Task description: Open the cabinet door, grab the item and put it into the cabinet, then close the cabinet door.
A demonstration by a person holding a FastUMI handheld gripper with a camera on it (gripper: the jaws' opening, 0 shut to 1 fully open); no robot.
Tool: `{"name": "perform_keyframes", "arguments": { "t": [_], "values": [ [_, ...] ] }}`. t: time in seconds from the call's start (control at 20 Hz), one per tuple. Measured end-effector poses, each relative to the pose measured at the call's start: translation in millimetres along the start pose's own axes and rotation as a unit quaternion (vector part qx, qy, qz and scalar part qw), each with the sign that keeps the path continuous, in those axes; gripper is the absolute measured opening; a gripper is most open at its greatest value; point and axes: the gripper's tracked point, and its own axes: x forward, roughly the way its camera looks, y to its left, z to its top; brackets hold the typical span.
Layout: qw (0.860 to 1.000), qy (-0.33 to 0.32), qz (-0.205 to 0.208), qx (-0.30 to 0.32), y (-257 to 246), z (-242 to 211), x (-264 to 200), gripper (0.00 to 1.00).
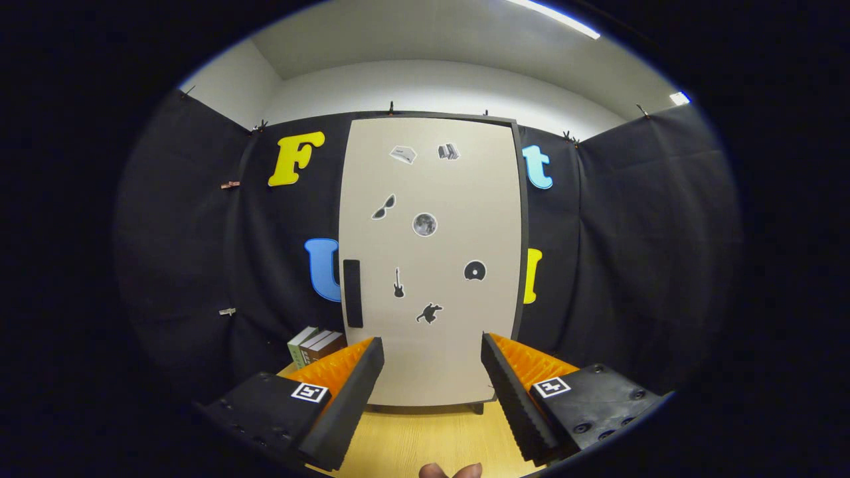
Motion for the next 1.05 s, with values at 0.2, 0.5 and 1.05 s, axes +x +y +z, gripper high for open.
{"name": "perform_keyframes", "arguments": {
  "t": [0.2, 0.5, 1.05],
  "values": [
    [1.000, 0.003, 0.002, 0.001, 0.6, -2.2, -0.4, 0.96],
    [1.000, 0.004, 0.001, 0.000, -1.1, -4.4, -0.6, 0.96],
    [1.000, 0.003, 0.000, 0.000, -3.7, -3.4, -0.7, 0.96]
  ]
}}
